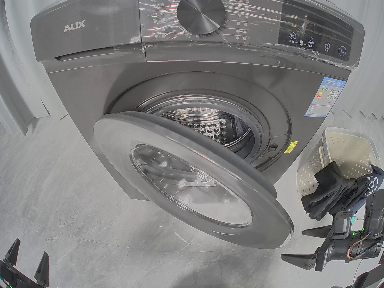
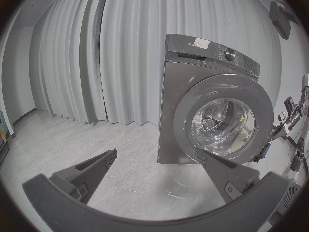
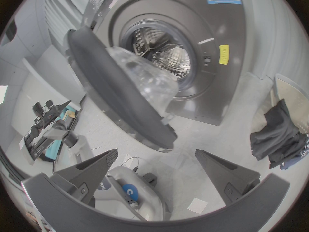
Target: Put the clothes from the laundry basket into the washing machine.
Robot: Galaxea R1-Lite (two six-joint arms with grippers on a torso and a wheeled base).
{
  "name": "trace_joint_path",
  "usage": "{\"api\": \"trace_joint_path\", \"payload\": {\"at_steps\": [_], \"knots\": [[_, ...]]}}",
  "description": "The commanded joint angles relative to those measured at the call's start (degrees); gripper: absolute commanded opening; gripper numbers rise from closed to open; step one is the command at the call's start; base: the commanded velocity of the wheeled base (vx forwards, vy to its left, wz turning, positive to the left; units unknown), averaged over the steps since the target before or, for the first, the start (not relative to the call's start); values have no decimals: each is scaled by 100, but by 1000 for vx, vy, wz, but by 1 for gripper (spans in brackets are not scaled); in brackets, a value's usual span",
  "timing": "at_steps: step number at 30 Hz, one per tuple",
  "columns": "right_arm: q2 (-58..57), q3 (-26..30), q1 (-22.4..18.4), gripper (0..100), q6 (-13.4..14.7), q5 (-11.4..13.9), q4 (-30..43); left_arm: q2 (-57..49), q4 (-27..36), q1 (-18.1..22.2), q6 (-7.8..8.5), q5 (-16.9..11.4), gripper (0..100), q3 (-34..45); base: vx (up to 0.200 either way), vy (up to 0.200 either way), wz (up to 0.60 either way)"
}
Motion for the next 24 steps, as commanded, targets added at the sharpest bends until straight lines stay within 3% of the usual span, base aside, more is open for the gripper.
{"api": "trace_joint_path", "payload": {"at_steps": [1, 5, 11, 17, 24], "knots": [[114, -2, -1125, 100, -217, 41, -16, -68, 4, 1, -4, 1, 100, 92, 0, 0, 0], [439, -187, -1521, 100, -384, 24, -33, -68, 4, 1, -4, 1, 100, 92, 0, 0, 0], [756, -600, -1565, 100, -384, 15, -42, -68, -5, 1, -4, 1, 100, 92, 0, 0, 0], [1107, -1039, -1494, 100, -340, 6, -51, -68, 4, 1, -4, 1, 100, 92, 0, 0, 0], [1081, -890, -1090, 100, -305, 41, -42, -68, 4, 1, -4, 1, 100, 92, 0, 0, 0]]}}
